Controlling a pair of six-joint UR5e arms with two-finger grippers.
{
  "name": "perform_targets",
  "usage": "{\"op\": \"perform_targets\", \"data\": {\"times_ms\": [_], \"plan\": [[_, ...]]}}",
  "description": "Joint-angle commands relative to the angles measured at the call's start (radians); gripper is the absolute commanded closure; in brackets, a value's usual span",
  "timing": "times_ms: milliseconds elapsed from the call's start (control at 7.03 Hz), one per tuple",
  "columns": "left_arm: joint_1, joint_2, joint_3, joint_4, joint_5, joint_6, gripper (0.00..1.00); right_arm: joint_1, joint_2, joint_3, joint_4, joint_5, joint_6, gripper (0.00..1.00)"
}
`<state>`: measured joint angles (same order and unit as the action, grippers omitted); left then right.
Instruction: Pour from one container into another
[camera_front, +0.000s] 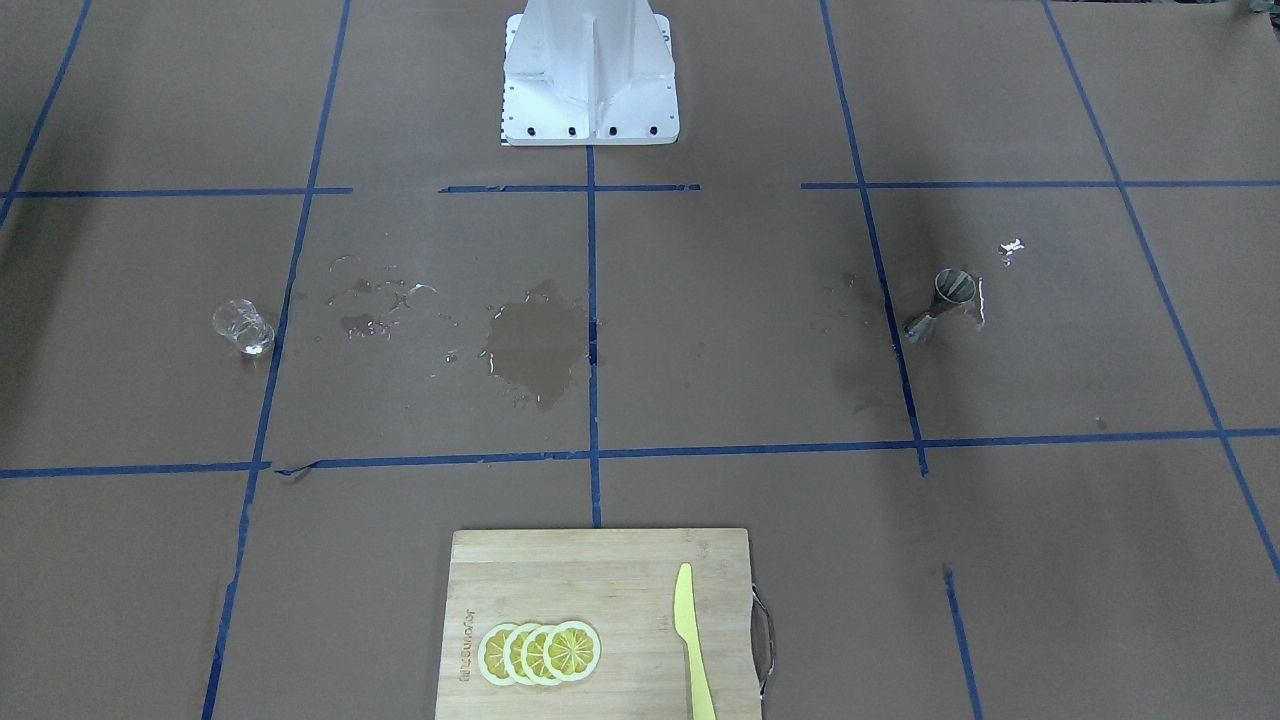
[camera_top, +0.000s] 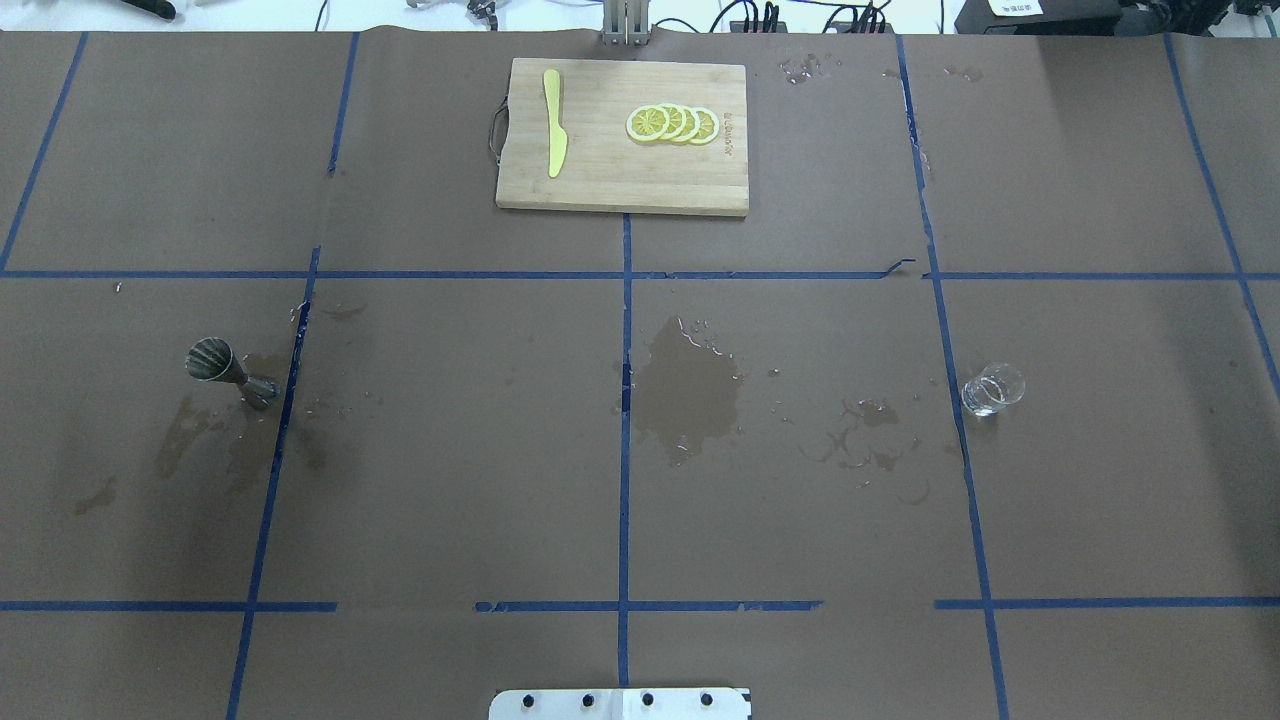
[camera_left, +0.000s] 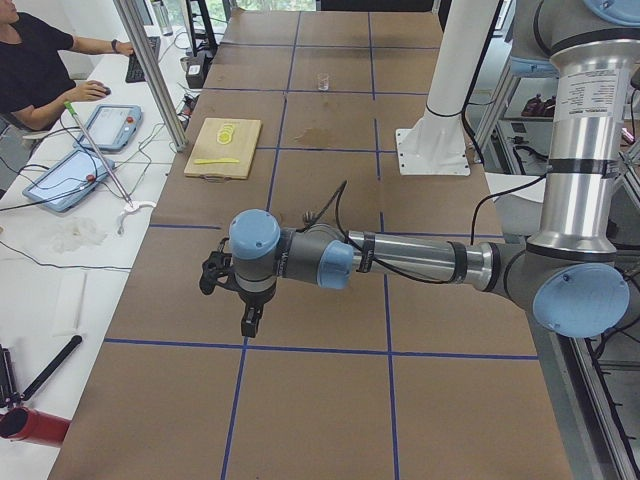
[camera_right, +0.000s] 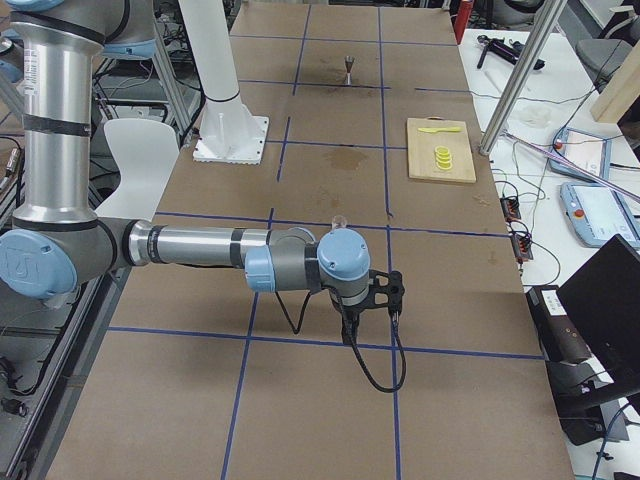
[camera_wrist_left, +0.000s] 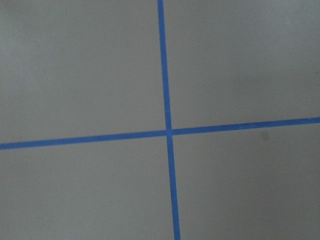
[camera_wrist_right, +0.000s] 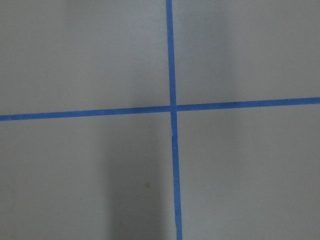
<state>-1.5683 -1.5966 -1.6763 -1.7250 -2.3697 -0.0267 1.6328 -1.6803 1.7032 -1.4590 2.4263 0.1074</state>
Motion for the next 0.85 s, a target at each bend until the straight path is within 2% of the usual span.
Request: {"op": "perform_targets", "data": {"times_ms": [0, 142, 285, 427, 569, 712], "plan": [[0.059, -0.028, -0.130, -0.067, 0.004, -0.091, 0.00, -0.013, 0.014, 0.001, 0.005, 0.005, -0.001, 0.00], [0.100, -0.026, -0.220, -0.088, 0.010, -0.233, 0.00, -0.013, 0.048, -0.007, -0.004, 0.007, 0.002, 0.00], [0.143, -0.010, -0.294, -0.117, 0.026, -0.362, 0.00, -0.013, 0.033, -0.013, 0.008, 0.005, 0.003, 0.00], [0.190, 0.071, -0.362, -0.202, 0.106, -0.453, 0.00, -0.013, 0.019, -0.014, 0.009, 0.005, 0.002, 0.00], [0.247, 0.171, -0.403, -0.378, 0.181, -0.610, 0.00, -0.014, 0.027, -0.011, 0.011, 0.005, 0.005, 0.00], [0.320, 0.240, -0.446, -0.486, 0.244, -0.748, 0.00, -0.014, 0.027, -0.010, 0.009, 0.007, 0.005, 0.00]]}}
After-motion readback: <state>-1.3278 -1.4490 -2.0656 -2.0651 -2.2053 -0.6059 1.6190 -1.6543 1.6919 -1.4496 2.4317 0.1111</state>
